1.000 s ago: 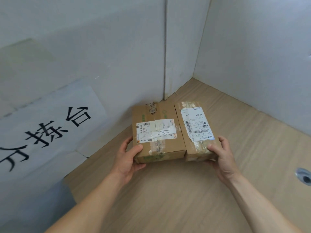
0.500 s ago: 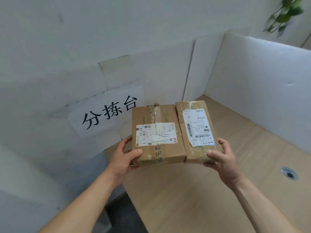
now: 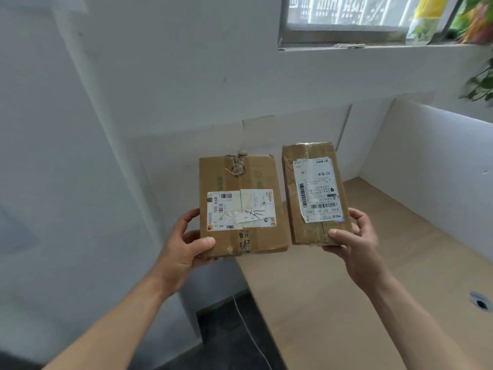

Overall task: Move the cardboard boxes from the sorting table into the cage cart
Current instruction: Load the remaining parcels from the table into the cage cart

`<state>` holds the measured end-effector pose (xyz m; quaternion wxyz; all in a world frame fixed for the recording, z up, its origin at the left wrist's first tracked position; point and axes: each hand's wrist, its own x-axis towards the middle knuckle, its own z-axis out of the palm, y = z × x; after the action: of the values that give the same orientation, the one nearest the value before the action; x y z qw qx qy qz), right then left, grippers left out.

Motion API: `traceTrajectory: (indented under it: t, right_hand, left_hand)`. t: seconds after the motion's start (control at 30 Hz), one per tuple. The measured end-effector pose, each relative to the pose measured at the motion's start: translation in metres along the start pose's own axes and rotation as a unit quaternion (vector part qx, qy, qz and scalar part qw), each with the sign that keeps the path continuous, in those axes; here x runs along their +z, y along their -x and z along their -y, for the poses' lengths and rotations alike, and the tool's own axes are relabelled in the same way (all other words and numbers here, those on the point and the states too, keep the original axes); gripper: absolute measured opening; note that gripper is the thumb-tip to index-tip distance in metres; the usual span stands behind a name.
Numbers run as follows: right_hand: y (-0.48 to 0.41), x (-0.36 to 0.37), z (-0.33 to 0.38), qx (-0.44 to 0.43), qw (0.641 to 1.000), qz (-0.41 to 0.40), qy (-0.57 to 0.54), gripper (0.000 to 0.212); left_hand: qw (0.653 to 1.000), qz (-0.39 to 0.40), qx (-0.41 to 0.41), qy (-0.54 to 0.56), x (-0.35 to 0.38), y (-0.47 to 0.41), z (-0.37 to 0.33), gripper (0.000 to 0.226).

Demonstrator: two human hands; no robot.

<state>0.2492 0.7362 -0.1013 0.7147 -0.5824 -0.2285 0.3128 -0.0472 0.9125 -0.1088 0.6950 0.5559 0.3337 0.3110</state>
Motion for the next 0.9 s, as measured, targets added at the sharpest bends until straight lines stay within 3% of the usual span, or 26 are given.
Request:
traceTrajectory:
  t: [0.13, 0.4, 0.9]
  right_hand:
    - [0.006, 0.014, 0.003, -0.001, 0.999, 0.042, -0.010, 0.052]
    - [0.028, 0.047, 0.001, 0.010, 0.989, 0.148, -0.019, 0.049]
    - [0.151, 0.168, -0.015, 0.043, 0.940, 0.337, -0.031, 0.049]
  left_hand:
    - [0.998, -0.054, 0.014, -0.002, -0.009, 0.045, -0.006, 0.086]
    - [0.986, -0.161, 0.041, 0.027, -0.022, 0.138, -0.007, 0.087]
    - [0.930, -0.348, 0.098, 0.074, -0.090, 0.332, -0.003, 0.083]
